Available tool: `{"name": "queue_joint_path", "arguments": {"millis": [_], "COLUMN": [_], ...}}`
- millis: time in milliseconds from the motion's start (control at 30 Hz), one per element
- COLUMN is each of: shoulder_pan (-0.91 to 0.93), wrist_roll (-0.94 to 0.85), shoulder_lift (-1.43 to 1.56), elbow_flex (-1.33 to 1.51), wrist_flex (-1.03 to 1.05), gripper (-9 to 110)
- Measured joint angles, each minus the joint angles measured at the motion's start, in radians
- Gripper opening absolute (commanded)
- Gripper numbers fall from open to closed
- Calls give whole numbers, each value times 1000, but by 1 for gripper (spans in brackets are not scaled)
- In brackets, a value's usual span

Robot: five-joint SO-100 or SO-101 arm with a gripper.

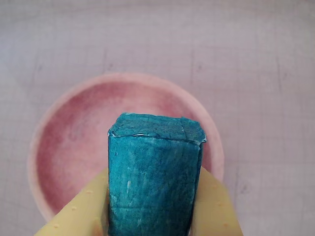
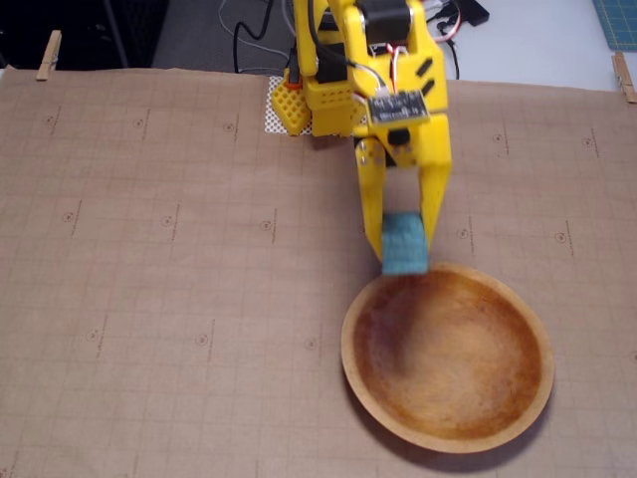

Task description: Grasp a blue block and put it in the bowl.

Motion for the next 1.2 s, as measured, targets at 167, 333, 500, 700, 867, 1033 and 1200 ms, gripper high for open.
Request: {"name": "queue_joint_path", "arguments": {"millis": [167,333,500,700,867,1033,1200], "shoulder_pan": [-5,-32,-63,-100,-115,-115,-114], "wrist_roll": [-15,-21,-23,-23,-23,-23,-23], "shoulder_lift": [-103,-198,-325,-448,-545,-635,-716], "elbow_flex": [0,-17,-80,-169,-258,-348,-430], "wrist_flex": [-71,-124,-144,-144,-144,-144,-144], "gripper": [1,1,1,1,1,1,1]}}
